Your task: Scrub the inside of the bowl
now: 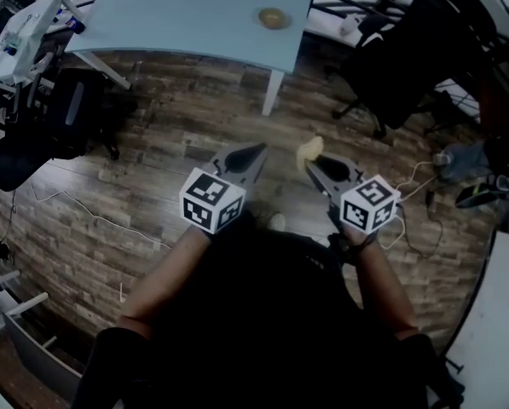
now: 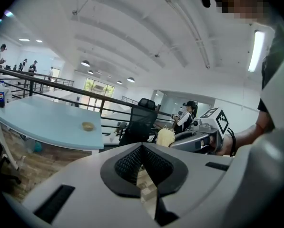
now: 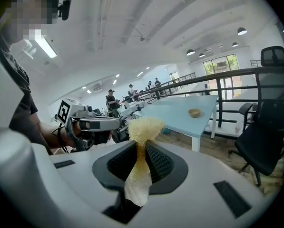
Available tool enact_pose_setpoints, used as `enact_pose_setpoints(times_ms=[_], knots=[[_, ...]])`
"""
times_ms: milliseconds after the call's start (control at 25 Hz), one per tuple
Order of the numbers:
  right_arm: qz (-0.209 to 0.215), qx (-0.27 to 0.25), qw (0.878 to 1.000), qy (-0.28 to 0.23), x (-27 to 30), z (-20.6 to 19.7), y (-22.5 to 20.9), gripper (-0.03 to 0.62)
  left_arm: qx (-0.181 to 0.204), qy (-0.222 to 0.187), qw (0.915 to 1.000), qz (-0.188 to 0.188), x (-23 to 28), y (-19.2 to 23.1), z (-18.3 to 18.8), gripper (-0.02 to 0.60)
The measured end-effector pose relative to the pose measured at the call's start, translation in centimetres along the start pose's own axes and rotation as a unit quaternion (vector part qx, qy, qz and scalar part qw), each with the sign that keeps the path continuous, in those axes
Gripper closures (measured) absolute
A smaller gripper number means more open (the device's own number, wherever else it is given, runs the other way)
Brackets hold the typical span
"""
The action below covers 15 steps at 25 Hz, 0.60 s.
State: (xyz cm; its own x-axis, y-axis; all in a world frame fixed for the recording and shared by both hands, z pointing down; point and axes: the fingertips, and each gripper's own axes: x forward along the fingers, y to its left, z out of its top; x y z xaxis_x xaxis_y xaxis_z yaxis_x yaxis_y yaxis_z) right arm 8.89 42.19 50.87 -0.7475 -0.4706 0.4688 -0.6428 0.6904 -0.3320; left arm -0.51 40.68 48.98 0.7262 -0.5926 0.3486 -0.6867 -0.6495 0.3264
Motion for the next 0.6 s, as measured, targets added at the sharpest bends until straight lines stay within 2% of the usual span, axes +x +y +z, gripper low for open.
enact_pose_setpoints(times_ms=[320,600], knots=[[0.018,-0.004,1.0,0.003,-5.4,-3.3,0.0,0.528,0.0,-0.004,0.9997,0.023,-0.3,-5.9,-2.2,0.584],[0.031,-0.011,0.999,0.005,-7.1,-5.0,0.8,0.528,0.001,-0.01,0.9993,0.036,-0.5,-8.3,-2.9,0.584]])
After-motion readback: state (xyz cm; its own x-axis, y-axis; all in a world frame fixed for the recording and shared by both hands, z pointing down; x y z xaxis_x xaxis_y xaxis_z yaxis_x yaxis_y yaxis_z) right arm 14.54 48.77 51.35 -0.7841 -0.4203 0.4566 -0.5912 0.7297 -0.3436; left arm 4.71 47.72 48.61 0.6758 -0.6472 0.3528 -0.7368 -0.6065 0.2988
